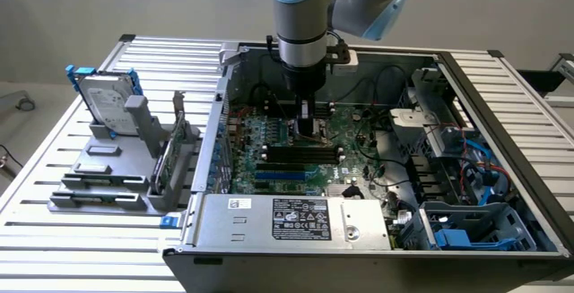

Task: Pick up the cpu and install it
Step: 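Place the cpu into insertion slot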

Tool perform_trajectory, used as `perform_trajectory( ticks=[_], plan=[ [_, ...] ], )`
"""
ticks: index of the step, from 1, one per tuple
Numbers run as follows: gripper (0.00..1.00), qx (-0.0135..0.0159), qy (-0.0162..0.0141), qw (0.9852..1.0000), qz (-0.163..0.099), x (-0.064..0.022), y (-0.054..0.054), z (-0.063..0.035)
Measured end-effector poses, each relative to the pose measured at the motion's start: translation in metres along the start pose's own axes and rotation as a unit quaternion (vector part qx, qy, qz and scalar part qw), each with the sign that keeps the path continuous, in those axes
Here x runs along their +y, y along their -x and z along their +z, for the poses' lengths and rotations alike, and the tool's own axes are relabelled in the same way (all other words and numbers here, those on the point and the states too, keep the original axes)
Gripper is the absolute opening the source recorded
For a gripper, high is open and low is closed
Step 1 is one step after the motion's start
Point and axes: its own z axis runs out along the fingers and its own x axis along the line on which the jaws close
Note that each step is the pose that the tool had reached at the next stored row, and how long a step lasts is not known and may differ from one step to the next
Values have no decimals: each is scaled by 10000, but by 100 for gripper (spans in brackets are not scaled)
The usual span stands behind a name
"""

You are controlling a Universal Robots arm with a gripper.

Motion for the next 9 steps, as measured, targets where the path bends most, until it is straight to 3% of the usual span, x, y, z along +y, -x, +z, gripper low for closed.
perform_trajectory(
  ticks=[9],
  plan=[
    [55, 4, 0, 10000, -23, -3, -7, 26]
  ],
)
